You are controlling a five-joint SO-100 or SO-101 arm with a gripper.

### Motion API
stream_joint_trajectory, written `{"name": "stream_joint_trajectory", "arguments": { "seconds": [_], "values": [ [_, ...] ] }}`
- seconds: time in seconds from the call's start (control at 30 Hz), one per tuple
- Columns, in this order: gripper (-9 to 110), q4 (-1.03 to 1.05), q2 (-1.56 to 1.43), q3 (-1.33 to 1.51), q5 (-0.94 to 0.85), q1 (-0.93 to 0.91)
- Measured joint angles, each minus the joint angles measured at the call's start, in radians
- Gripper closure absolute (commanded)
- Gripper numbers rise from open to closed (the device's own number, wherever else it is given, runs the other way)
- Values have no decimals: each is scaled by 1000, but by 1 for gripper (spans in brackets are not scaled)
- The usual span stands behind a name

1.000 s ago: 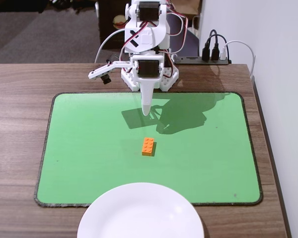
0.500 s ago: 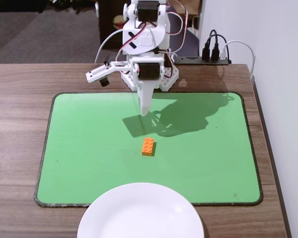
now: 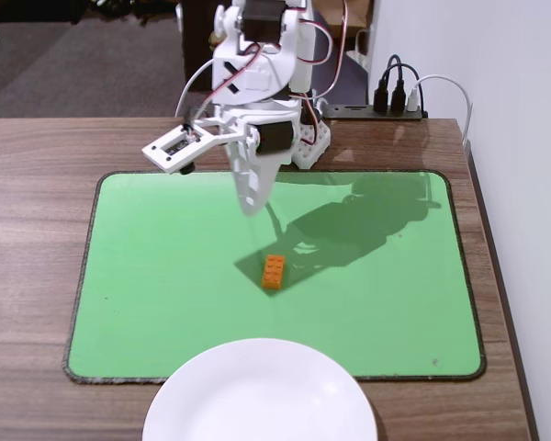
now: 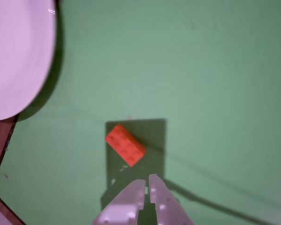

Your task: Grasp a lego block and put it on the plate.

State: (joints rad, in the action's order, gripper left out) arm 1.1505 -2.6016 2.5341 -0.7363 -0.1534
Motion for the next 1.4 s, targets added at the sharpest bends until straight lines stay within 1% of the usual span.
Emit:
{"name": "stream_joint_trajectory", "arguments": {
  "seconds": [0.23, 0.47, 0.83, 1.3, 1.4],
  "values": [
    [101, 14, 169, -140, -364, -17],
    [101, 60, 305, -219, -612, 23],
    [101, 163, 434, -328, -767, 87],
    [100, 167, 526, -365, -879, 97],
    [92, 167, 548, -365, -888, 97]
  ]
}}
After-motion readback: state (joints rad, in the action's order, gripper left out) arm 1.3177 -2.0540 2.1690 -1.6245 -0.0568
